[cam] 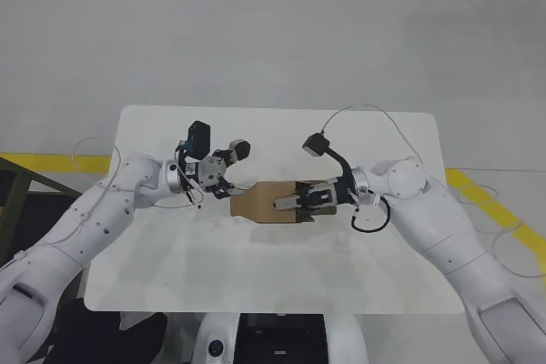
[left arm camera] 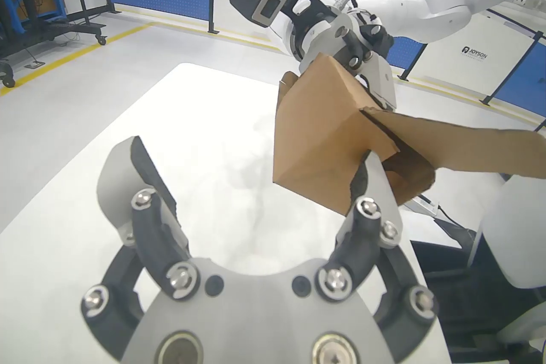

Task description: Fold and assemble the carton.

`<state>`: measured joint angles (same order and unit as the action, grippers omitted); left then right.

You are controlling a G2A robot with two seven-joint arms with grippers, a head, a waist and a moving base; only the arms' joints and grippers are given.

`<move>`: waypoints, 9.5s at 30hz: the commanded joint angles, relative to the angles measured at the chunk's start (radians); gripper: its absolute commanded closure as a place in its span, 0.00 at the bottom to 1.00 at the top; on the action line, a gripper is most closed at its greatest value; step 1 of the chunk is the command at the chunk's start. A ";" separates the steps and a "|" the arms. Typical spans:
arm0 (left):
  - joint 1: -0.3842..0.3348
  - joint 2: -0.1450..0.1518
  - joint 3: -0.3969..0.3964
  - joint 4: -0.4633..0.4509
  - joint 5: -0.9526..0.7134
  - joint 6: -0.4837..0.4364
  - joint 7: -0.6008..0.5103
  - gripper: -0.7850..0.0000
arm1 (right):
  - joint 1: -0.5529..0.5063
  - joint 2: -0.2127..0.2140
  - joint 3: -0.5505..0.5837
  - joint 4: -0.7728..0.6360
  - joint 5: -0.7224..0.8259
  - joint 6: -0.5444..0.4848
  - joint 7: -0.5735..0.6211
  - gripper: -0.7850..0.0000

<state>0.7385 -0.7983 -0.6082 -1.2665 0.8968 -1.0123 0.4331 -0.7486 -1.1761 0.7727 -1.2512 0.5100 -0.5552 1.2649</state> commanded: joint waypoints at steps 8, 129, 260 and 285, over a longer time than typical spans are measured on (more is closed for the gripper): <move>-0.026 -0.002 0.027 -0.002 -0.011 0.000 -0.013 0.00 | -0.003 0.003 -0.006 -0.008 0.002 0.003 0.003 1.00; 0.172 0.082 -0.267 -0.187 0.018 0.101 -0.129 0.00 | -0.067 -0.017 0.072 -0.034 -0.265 0.124 -0.279 1.00; -0.041 0.038 0.045 -0.041 -0.160 0.000 -0.100 0.00 | -0.085 -0.044 0.112 -0.104 -0.069 -0.007 -0.069 1.00; -0.053 0.036 0.066 -0.060 -0.143 0.000 -0.100 0.00 | -0.087 -0.047 0.114 -0.097 -0.065 -0.012 -0.060 1.00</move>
<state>0.6851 -0.7620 -0.5429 -1.3259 0.7534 -1.0123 0.3340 -0.8352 -1.2226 0.8871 -1.3480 0.4451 -0.5677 1.2047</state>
